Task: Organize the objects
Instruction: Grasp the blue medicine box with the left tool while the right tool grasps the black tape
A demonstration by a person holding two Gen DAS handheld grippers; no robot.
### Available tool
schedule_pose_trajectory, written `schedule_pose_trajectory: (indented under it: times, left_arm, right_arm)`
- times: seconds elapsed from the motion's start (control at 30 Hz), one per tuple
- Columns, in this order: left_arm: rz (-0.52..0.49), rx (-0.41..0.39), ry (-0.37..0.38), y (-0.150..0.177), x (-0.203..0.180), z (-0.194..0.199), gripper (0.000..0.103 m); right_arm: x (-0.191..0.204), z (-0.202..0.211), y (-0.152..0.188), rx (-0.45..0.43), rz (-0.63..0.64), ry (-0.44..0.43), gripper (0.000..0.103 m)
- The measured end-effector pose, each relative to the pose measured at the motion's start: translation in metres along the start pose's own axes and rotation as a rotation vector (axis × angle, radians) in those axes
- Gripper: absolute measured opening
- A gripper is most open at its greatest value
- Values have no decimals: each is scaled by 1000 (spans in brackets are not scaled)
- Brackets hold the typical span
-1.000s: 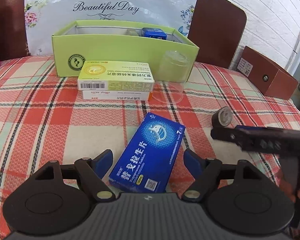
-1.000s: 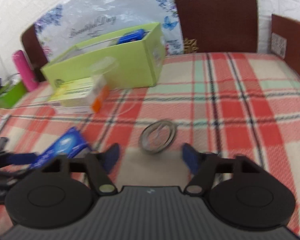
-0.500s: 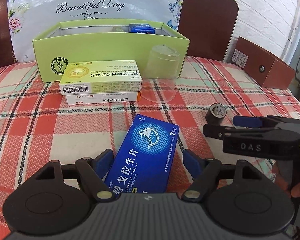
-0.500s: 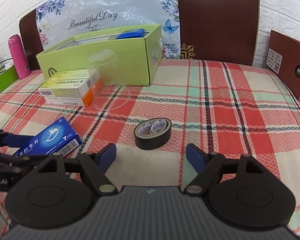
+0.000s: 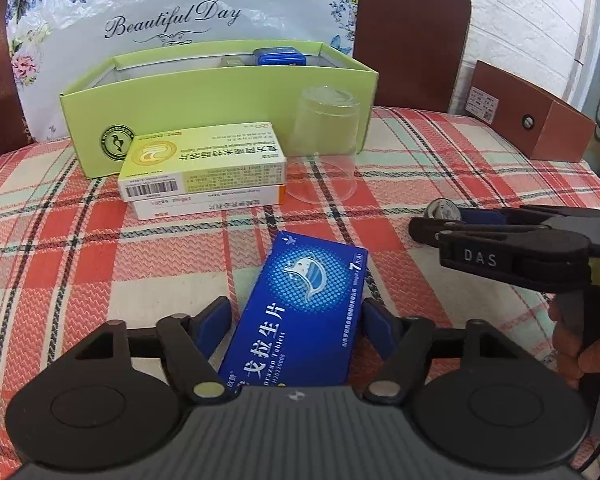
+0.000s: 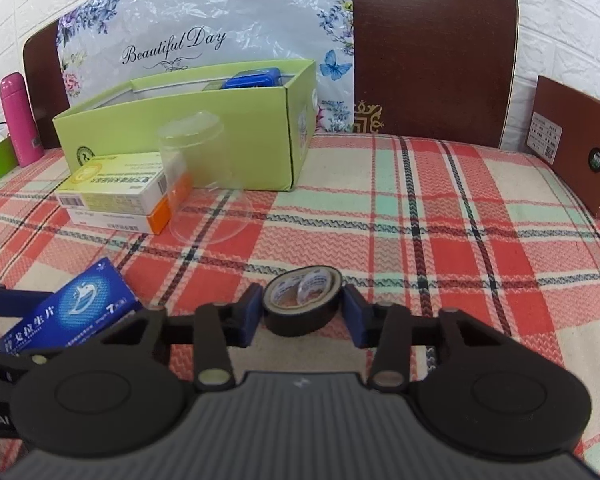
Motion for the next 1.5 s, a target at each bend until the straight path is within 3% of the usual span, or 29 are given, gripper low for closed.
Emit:
schedule_pose_trajectory:
  times: [0.03, 0.4, 0.7, 0.9, 1.13, 1.33, 1.5]
  left_arm:
    - [-2, -2, -14, 0, 1, 0, 62]
    - [39, 7, -67, -2, 11, 9, 60]
    - [59, -45, -67, -23, 22, 31, 60]
    - [94, -159, -57, -68, 41, 58, 60]
    - [140, -299, -49, -129, 56, 77, 61]
    - [198, -325, -49, -175, 75, 53, 61]
    - [237, -303, -75, -197, 91, 18, 61]
  right_arm:
    - [0, 0, 0, -1, 1, -1, 41]
    - [9, 18, 3, -8, 7, -49, 41]
    - [12, 50, -25, -121, 13, -90, 41]
    - [15, 76, -63, -243, 42, -119, 41]
    - [29, 74, -115, -323, 84, -142, 41]
    - [41, 41, -151, -305, 71, -175, 41]
    - [51, 2, -169, -252, 72, -143, 41]
Point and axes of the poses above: each gripper's, at about its wrist camera, not at the fingertips, and z roughly against the way its jaws point, x to its left, y to its underside, the point moved 4 cm from there along -z, roughly the way its jaws point, and after that the axes turned 6 degrees about z, right-handed, at the moved point
